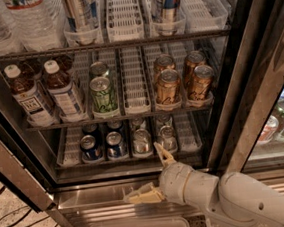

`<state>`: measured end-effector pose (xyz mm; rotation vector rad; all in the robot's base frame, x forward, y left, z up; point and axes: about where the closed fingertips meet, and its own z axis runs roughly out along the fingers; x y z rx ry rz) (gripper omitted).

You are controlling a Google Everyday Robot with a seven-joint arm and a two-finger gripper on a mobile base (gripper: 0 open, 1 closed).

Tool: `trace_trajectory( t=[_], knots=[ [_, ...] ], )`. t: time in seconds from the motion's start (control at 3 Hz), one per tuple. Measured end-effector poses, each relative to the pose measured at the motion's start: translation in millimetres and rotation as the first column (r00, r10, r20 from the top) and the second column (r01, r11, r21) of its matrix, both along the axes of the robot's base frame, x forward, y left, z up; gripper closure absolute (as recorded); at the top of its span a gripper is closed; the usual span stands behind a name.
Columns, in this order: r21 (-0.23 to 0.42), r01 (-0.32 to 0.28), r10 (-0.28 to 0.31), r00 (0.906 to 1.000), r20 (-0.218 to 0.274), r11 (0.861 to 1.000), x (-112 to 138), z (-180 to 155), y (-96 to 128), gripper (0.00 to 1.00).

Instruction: Pick 7up can from bottom shelf of fridge

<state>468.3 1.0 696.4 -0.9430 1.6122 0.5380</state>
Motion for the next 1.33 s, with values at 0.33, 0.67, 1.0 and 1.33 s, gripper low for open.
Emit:
trace_trajectory(
  t=[0.33,0.67,1.0,1.33],
  knots=[
    [-0.008,0.058,-0.057,0.9924,0.109,0.998,-3,2,-6,0.00],
    [0.015,0.096,-0.096,0.9430,0.319,0.995,4,35,21,0.00],
    [0.124,0.178,-0.213,0.8870,0.409,0.976,37,64,32,0.00],
    [0.283,0.223,-0.324,0.8636,0.386,0.933,64,74,30,0.00]
  ],
)
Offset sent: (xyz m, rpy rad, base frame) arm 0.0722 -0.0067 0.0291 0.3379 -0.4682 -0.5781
